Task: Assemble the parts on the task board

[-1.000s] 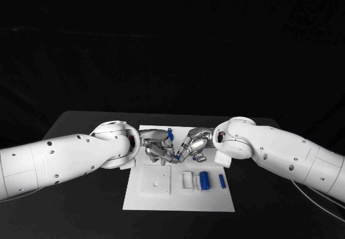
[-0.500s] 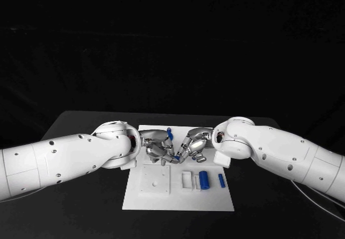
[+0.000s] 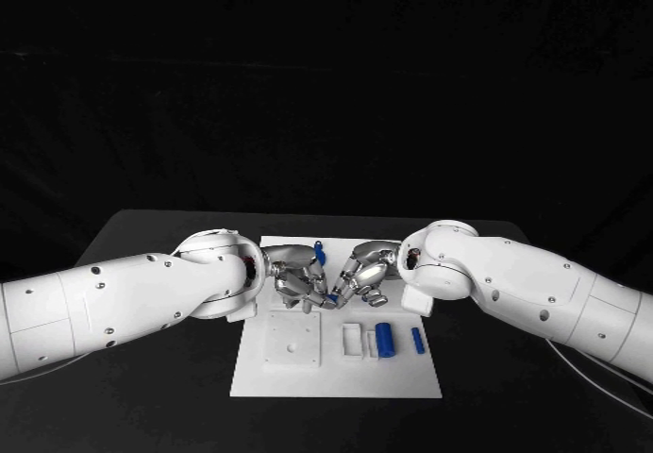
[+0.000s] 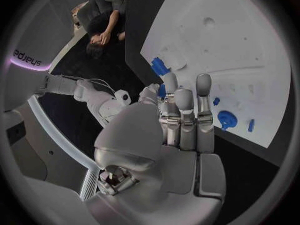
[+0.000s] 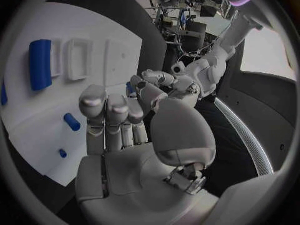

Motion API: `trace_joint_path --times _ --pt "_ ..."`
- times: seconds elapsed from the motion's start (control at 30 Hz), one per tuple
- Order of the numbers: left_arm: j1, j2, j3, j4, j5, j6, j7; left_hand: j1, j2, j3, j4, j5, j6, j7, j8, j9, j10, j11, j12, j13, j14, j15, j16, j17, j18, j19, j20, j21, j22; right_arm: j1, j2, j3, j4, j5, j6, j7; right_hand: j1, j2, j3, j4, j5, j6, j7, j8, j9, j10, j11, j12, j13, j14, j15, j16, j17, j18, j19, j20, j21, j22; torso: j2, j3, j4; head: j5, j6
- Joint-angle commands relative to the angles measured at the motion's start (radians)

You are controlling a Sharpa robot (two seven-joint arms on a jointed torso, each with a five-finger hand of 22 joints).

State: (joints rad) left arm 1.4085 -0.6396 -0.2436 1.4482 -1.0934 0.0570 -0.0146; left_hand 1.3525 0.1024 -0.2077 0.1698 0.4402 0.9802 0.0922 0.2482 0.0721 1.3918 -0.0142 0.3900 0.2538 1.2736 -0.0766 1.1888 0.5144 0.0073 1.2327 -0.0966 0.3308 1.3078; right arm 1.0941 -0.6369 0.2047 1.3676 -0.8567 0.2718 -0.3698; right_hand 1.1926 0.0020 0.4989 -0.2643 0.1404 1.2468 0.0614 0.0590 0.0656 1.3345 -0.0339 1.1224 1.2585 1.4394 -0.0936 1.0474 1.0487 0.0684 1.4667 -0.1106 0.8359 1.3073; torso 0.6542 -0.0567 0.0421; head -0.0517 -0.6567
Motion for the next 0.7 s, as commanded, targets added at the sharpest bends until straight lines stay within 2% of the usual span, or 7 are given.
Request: trace_joint_path --times 0.03,0.23,0.47,0.7 --pt "0.0 0.012 0.003 0.006 0.035 -0.025 0.013 0.008 0.004 0.002 -0.006 0.005 -0.008 -0.004 -0.003 -0.003 -0.003 -0.003 0.004 -0.001 0.005 -0.001 0.006 0.002 0.017 -0.003 -0.002 0.004 0.021 -0.001 0.016 0.0 0.016 0.029 0.016 0.041 -0.003 0.003 0.0 0.004 0.004 0.007 -0.002 0.005 0.002 -0.007 -0.001 -0.002 0.001 -0.005 -0.001 0.0 0.001 -0.004 0.024 -0.004 0.001 0.101 0.0 -0.0005 -0.0003 -0.001 -0.001" --pt "0.0 0.016 0.003 0.005 0.051 -0.028 0.014 0.023 0.022 0.015 -0.018 0.018 -0.005 -0.006 -0.001 -0.003 -0.001 -0.004 0.004 -0.001 0.008 -0.002 0.01 0.004 0.017 -0.002 -0.003 0.008 0.021 -0.001 0.019 -0.001 0.016 0.028 0.007 0.037 -0.004 0.002 0.003 0.004 0.008 0.006 -0.002 0.004 0.002 -0.007 -0.001 -0.004 0.001 -0.005 -0.001 -0.001 0.001 -0.003 0.024 -0.005 0.0 0.1 0.0 -0.0009 -0.0006 -0.003 -0.003" --pt "0.0 0.022 0.003 0.004 0.062 -0.027 0.015 0.044 0.045 0.032 -0.038 0.017 0.004 -0.011 0.006 -0.002 0.007 -0.007 0.003 -0.002 0.012 -0.004 0.015 0.006 0.017 -0.001 -0.005 0.017 0.022 -0.001 0.023 -0.002 0.016 0.027 0.002 0.034 -0.004 0.002 0.003 0.005 0.011 0.006 -0.002 0.005 0.002 -0.007 0.0 -0.004 0.001 -0.005 -0.001 -0.001 0.001 -0.003 0.024 -0.005 0.0 0.1 0.0 -0.0009 -0.0006 -0.007 -0.006" --pt "0.0 0.026 0.003 0.002 0.095 -0.049 0.022 0.081 0.071 0.056 -0.082 0.019 0.026 -0.02 0.017 0.0 0.029 -0.013 -0.002 -0.007 0.025 -0.01 0.023 0.01 0.017 0.003 -0.01 0.036 0.023 -0.001 0.025 -0.002 0.015 0.027 -0.002 0.032 -0.004 0.001 0.005 0.005 0.013 0.006 -0.002 0.005 0.002 -0.007 -0.001 -0.004 0.001 -0.004 -0.001 -0.001 0.001 -0.003 0.024 -0.004 0.0 0.1 -0.001 -0.0003 -0.0003 -0.008 -0.008"
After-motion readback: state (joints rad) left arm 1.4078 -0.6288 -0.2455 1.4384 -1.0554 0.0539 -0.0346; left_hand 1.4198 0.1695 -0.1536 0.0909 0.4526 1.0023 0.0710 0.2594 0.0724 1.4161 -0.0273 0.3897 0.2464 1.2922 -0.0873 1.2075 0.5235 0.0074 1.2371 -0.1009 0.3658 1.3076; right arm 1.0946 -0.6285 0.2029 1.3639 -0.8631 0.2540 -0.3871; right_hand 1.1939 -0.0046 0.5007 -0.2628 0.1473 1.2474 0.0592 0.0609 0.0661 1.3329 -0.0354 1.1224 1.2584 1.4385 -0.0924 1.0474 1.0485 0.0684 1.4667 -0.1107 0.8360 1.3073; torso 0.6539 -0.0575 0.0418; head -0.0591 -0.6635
